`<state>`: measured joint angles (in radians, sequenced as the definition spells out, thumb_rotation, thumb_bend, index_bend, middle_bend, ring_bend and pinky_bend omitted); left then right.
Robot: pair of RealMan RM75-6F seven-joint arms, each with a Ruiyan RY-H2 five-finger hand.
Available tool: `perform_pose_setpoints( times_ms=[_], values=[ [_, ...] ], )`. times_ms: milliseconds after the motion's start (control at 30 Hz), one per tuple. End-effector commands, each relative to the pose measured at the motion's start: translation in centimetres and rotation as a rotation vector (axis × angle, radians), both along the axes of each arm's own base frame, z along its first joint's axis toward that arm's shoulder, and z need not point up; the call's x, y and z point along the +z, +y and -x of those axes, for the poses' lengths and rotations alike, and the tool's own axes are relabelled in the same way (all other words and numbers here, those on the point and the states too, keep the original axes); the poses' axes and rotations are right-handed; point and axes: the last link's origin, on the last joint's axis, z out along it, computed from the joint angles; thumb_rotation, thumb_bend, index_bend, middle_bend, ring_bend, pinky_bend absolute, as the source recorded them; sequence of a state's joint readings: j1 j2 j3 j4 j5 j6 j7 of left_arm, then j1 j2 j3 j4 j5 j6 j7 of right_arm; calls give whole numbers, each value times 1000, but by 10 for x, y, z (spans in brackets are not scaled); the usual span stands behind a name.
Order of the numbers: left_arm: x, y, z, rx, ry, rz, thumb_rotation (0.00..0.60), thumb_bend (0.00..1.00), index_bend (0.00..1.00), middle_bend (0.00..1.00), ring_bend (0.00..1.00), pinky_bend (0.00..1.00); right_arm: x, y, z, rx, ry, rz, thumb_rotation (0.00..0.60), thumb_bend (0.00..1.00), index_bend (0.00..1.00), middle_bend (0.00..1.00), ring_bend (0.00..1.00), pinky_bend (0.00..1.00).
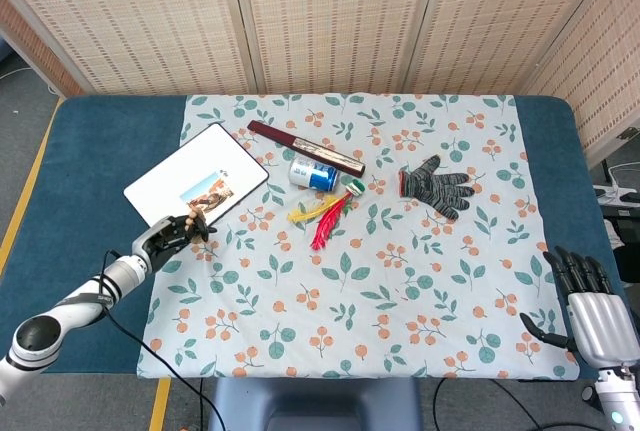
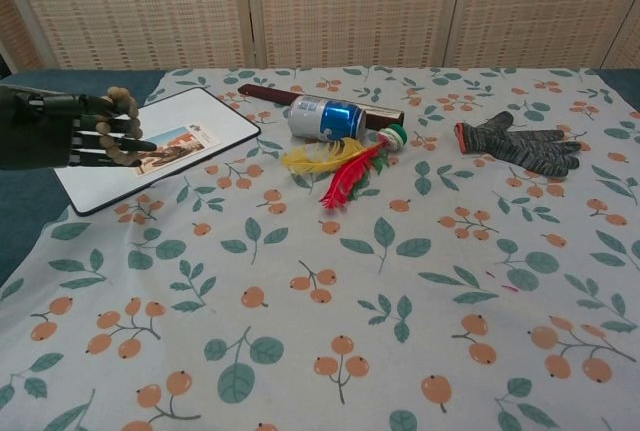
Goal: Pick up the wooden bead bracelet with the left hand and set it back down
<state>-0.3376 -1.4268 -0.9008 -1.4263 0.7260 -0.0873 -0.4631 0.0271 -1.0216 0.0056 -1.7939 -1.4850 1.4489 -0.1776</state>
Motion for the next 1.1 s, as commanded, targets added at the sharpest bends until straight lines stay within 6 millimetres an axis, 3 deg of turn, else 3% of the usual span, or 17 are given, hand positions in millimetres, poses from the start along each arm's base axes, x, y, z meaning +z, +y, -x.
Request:
perform_pose_setpoints(
  times_ms=[33, 500, 733, 833, 900, 1033, 1100],
  values=[
    [-6, -13, 0, -208, 318, -144, 600, 1000, 550, 565, 242, 0, 0, 0, 0, 0, 0, 0, 311, 197, 0, 0, 0, 0],
    [-65, -67, 1, -607, 747, -300, 600, 1000, 485, 546, 237, 0, -2, -1, 0, 1, 1, -6, 311, 197, 0, 0, 0, 0],
    [-90, -78, 17, -750, 790, -281, 600, 1000, 267, 444, 179, 0, 0, 0, 0, 3, -1, 1, 311, 197, 0, 0, 0, 0],
    [-97, -81, 19, -792, 800, -279, 600, 995, 243, 427, 178, 0, 1, 0, 0, 4, -2, 2, 311, 197, 0, 0, 0, 0],
    [-99, -82, 19, -823, 812, -289, 600, 942, 213, 405, 167, 0, 1, 0, 0, 4, -2, 3, 311, 197, 0, 0, 0, 0],
    [-100, -84, 19, -862, 831, -331, 600, 650, 90, 272, 89, 0, 1, 0, 0, 4, -3, 3, 310, 197, 0, 0, 0, 0],
    [-98, -85, 18, -859, 820, -345, 600, 580, 50, 218, 72, 0, 2, 0, 0, 4, -3, 3, 311, 197, 0, 0, 0, 0]
  ],
)
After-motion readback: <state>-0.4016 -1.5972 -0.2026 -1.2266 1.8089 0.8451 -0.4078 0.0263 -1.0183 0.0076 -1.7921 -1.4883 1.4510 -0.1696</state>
